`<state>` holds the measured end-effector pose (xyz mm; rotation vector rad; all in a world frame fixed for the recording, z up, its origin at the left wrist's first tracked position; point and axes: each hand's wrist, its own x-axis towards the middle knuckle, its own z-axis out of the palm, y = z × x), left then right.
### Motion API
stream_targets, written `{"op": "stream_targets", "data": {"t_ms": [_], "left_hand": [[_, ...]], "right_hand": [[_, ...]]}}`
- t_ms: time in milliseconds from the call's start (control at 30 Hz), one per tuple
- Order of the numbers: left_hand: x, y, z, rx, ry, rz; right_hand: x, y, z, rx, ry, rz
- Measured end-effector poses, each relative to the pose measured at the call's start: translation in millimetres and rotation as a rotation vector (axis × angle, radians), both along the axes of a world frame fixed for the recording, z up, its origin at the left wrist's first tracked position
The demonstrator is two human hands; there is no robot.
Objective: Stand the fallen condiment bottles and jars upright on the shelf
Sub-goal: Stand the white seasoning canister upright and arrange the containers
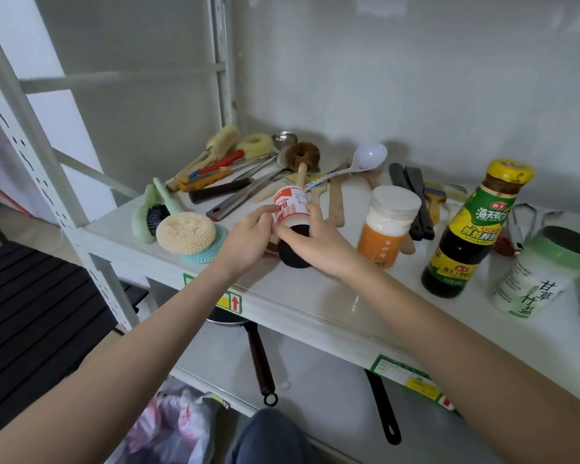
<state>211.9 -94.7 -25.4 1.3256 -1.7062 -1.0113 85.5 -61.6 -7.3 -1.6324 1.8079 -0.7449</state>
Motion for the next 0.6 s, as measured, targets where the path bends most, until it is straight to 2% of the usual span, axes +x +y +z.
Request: {"op": "stream_targets", "data": {"t_ms": [167,333,433,600], "left_hand": [[1,1,-2,0.011,0.03,-0.061],[1,-1,-1,-0.255,-0.196,-0.052],[-5,-2,1,-0.376,-0.211,-0.07],[-8,-4,0,-0.335,-0.149,-0.089]], "right_hand": [[-9,3,1,-0.125,0.101,-0.065],[-13,14,34,-0.366,0.21,-0.111],[-10,18,52,-0.449,0.223,-0.091],[-9,14,66,-0.499,0.25,-0.073]]}}
